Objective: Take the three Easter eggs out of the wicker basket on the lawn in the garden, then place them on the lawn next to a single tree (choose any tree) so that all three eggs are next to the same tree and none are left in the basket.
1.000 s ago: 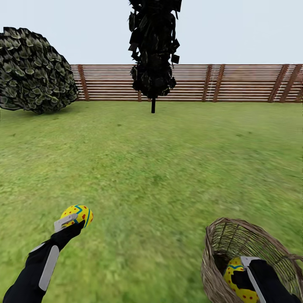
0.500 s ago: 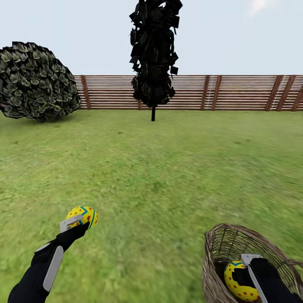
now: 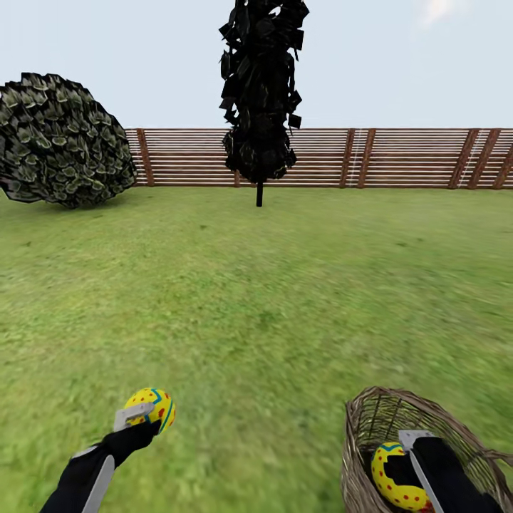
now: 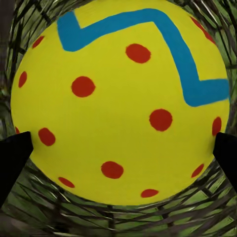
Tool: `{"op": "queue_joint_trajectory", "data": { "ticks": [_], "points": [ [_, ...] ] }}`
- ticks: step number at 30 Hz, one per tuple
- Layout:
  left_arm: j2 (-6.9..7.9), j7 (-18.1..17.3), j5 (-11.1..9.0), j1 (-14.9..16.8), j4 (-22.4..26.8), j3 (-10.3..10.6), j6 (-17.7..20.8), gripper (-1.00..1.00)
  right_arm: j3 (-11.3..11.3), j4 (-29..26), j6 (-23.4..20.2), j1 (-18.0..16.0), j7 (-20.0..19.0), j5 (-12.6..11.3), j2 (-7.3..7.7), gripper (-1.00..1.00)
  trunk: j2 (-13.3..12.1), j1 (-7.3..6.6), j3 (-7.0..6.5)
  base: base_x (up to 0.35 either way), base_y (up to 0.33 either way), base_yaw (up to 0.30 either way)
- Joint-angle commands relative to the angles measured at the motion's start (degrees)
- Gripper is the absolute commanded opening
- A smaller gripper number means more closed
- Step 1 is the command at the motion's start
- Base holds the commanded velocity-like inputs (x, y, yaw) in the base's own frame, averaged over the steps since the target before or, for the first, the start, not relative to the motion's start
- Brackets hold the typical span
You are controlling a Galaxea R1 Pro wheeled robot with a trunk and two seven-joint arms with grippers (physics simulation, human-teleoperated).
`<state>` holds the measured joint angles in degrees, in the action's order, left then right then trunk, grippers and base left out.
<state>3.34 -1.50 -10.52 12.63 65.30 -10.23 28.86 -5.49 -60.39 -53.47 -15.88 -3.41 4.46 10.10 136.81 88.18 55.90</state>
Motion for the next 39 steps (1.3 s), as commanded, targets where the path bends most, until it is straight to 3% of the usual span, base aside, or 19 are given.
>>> {"op": "queue_joint_trajectory", "data": {
  "ticks": [1,5,7,11,18,25,29,39],
  "points": [
    [0.03,-0.17,0.90,-1.03,0.09,-0.13,2.66,-1.00,0.44,0.05,-0.24,-0.03,-0.37,0.53,-0.43,-1.00,-0.39,-0.24,-0.13,0.000,0.000,0.000],
    [-0.05,-0.17,1.75,-1.55,-1.73,-0.14,16.23,-1.00,0.57,0.21,-0.42,-0.03,-0.37,1.05,-1.54,-1.00,-2.00,-1.12,-0.85,0.000,0.000,0.000],
    [0.05,-0.17,1.93,-1.56,-2.84,-0.14,19.01,-1.00,0.57,0.35,-0.55,-0.03,-0.37,1.07,-1.56,-1.00,-2.80,-1.56,-1.21,0.000,0.000,0.000],
    [0.34,-0.17,1.94,-1.56,-3.00,-0.31,19.79,-1.00,0.50,0.45,-0.44,-0.03,-0.29,1.16,-1.49,-1.00,-4.40,-2.43,-1.93,0.000,0.000,0.000],
    [0.44,-0.17,1.93,-1.56,1.14,-0.09,25.27,-1.00,0.56,0.44,-0.43,-0.03,-0.22,1.17,-1.58,-1.00,-7.21,-3.97,-3.19,0.000,0.000,0.000],
    [0.37,-0.11,2.12,-1.56,1.33,0.08,26.19,-1.00,0.42,0.44,-0.41,-0.03,-0.11,1.20,-1.24,-1.00,-10.02,-5.51,-4.44,0.000,0.000,0.000],
    [0.36,-0.08,3.47,-1.56,1.30,-0.17,26.33,-1.00,0.40,0.45,-0.41,-0.03,-0.11,1.19,-1.22,-1.00,-11.62,-6.39,-5.16,-0.010,0.000,0.000],
    [0.14,-0.17,3.46,-1.56,1.16,-0.05,26.16,-1.00,0.45,0.44,-0.33,-0.03,-0.03,1.17,-1.41,-1.00,-15.63,-8.58,-6.96,-0.157,0.000,0.000]
  ]
}}
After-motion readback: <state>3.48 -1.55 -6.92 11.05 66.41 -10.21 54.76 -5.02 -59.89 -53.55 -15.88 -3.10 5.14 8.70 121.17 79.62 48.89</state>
